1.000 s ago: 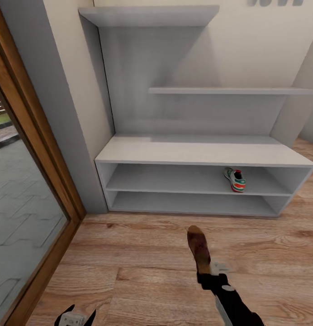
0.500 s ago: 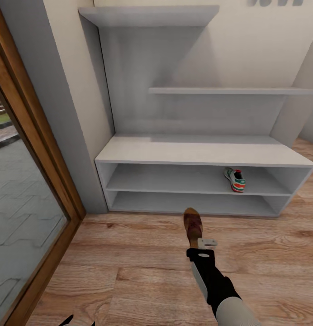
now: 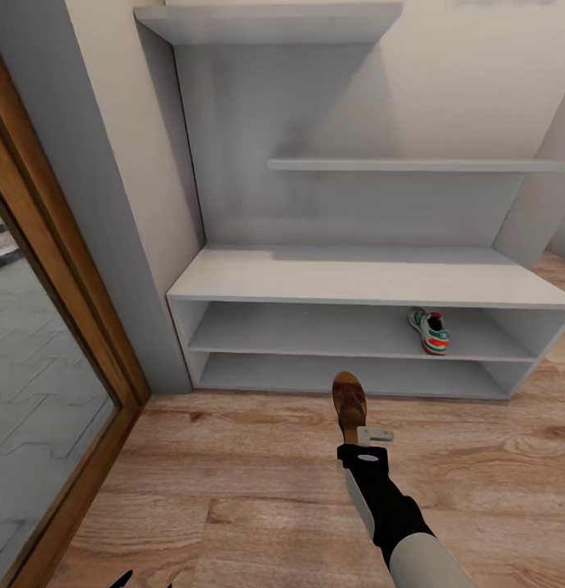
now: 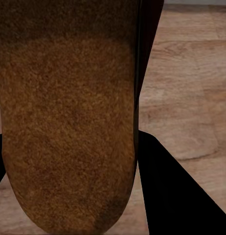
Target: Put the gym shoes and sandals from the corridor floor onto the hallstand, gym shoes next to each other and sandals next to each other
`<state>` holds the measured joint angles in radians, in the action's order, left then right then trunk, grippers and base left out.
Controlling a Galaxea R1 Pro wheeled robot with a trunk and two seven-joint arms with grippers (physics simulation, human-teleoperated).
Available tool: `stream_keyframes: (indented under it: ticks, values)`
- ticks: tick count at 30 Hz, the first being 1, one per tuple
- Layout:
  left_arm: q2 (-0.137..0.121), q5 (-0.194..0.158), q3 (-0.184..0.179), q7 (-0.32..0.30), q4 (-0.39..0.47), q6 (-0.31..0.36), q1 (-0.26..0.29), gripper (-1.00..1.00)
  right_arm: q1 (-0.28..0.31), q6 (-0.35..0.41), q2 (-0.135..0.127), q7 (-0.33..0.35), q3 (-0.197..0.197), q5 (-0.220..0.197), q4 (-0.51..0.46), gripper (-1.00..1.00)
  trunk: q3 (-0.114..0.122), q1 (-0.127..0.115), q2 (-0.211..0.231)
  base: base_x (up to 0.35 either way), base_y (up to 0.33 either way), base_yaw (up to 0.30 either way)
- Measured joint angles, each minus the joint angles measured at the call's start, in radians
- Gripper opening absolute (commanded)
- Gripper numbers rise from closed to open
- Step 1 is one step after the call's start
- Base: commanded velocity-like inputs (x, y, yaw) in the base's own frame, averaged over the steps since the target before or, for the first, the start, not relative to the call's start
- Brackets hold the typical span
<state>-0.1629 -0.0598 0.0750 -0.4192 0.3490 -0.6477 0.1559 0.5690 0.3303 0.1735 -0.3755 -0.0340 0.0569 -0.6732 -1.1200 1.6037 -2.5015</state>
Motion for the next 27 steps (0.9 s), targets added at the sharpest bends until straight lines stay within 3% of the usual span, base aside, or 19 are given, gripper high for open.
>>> stream_keyframes:
  ticks: [16, 27]
  values:
    - [0.001, 0.0, -0.002, 0.003, -0.005, 0.009, -0.002, 1.0, 0.004, -0.015, 0.0, 0.002, -0.004, 0.001, 0.022, -1.0, 0.0, 0.0, 0.0, 0.016, 0.0, 0.0]
    - [0.002, 0.0, -0.004, 0.003, -0.005, 0.009, -0.002, 1.0, 0.008, 0.024, 0.0, 0.0, -0.003, 0.001, -0.024, -1.0, 0.0, 0.0, 0.0, 0.0, 0.0, 0.0]
